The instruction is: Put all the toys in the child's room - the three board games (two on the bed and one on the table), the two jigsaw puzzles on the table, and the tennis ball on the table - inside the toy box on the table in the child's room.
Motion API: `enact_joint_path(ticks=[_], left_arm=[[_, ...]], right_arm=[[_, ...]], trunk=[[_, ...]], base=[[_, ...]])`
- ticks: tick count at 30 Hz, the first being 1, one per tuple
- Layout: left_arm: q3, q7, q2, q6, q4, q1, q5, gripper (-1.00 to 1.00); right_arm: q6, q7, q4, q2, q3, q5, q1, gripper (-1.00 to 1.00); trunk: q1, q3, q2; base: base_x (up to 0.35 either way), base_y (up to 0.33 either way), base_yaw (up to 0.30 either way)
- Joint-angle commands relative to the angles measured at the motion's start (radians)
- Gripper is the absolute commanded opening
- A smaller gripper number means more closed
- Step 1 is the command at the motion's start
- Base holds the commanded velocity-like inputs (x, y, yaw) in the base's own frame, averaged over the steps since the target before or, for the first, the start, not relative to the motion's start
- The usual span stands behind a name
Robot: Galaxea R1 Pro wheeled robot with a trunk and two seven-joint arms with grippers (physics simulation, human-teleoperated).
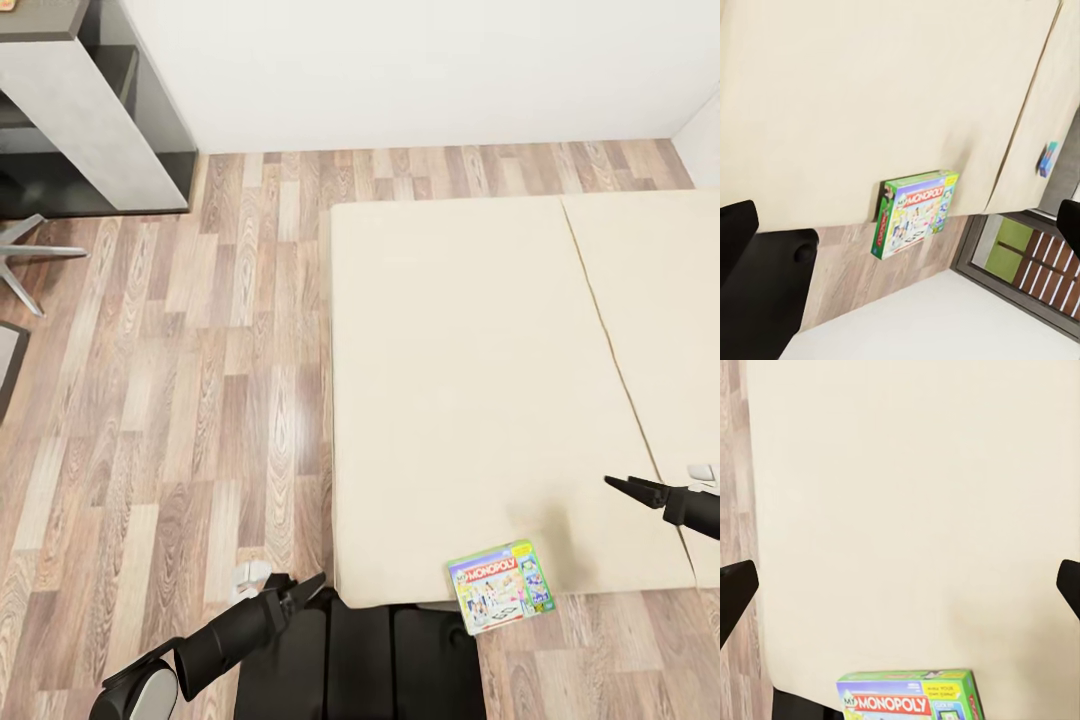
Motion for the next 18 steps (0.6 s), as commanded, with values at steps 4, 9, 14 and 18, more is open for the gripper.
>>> enact_joint_path(ticks=[4,9,14,18], left_arm=[[0.001,0.000,0.000,0.007,-0.001,0.000,0.005,1.00],[0.001,0.000,0.000,0.007,-0.001,0.000,0.005,1.00],[0.001,0.000,0.000,0.007,-0.001,0.000,0.005,1.00],[0.001,0.000,0.000,0.007,-0.001,0.000,0.005,1.00]], right_arm=[[0.008,0.002,0.000,0.000,-0.001,-0.003,0.000,1.00],[0.008,0.002,0.000,0.000,-0.001,-0.003,0.000,1.00],[0.008,0.002,0.000,0.000,-0.001,-0.003,0.000,1.00],[0.008,0.001,0.000,0.001,-0.001,-0.003,0.000,1.00]], trunk=[[0.001,0.005,-0.001],[0.001,0.014,-0.001],[0.001,0.022,-0.001],[0.001,0.028,-0.001]], base=[[0.000,0.000,0.000],[0.000,0.000,0.000],[0.000,0.000,0.000],[0.000,0.000,0.000]])
